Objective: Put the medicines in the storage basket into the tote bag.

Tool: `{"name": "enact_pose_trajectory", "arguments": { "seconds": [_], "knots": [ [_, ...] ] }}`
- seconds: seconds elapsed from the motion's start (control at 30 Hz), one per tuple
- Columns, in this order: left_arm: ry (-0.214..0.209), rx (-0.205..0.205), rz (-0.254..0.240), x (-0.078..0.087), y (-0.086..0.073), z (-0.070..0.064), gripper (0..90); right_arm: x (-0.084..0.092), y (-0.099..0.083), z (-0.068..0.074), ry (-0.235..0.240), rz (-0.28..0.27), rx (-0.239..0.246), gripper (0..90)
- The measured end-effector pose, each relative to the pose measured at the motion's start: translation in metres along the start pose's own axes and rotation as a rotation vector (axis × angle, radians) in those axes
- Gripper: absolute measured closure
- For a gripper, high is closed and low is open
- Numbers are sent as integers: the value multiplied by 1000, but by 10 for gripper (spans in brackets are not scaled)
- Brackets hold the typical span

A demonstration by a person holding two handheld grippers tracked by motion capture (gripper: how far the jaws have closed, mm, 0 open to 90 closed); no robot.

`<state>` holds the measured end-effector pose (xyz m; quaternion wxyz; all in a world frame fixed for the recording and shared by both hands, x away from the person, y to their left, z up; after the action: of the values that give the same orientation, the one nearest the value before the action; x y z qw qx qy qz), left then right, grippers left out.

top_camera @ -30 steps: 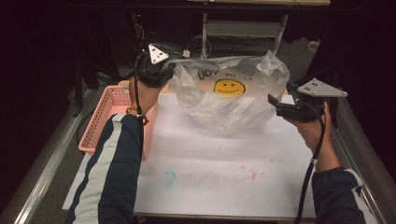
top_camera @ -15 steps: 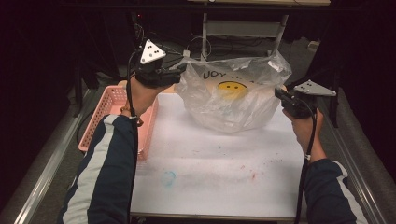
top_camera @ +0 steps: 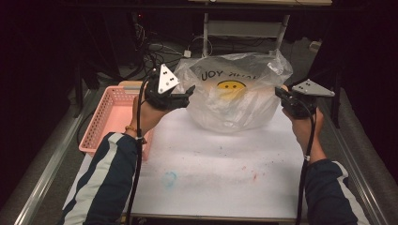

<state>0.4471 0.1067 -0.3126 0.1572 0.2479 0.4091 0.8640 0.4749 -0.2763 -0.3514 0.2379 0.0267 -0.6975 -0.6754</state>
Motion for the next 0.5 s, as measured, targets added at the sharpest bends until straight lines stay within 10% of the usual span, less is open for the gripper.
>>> {"name": "enact_pose_trajectory", "arguments": {
  "seconds": [0.13,0.5],
  "knots": [
    [24,51,-4,5,-19,-2,168,2,-3,-1,1,-4,-4,760],
    [5,33,-16,28,-47,-26,168,40,6,3,10,-87,-19,391]
  ]
}}
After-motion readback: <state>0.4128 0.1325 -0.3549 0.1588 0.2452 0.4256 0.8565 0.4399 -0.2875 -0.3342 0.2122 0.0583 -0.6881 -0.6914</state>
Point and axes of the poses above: each handheld gripper's, and its own axes: x roughly backward along the jaws, y roughly out of its top, z roughly to its left, the point moved 3 cm from there along -x, roughly forward along the jaws, and after that the axes turned 13 degrees about -x, right-handed, at the moved point
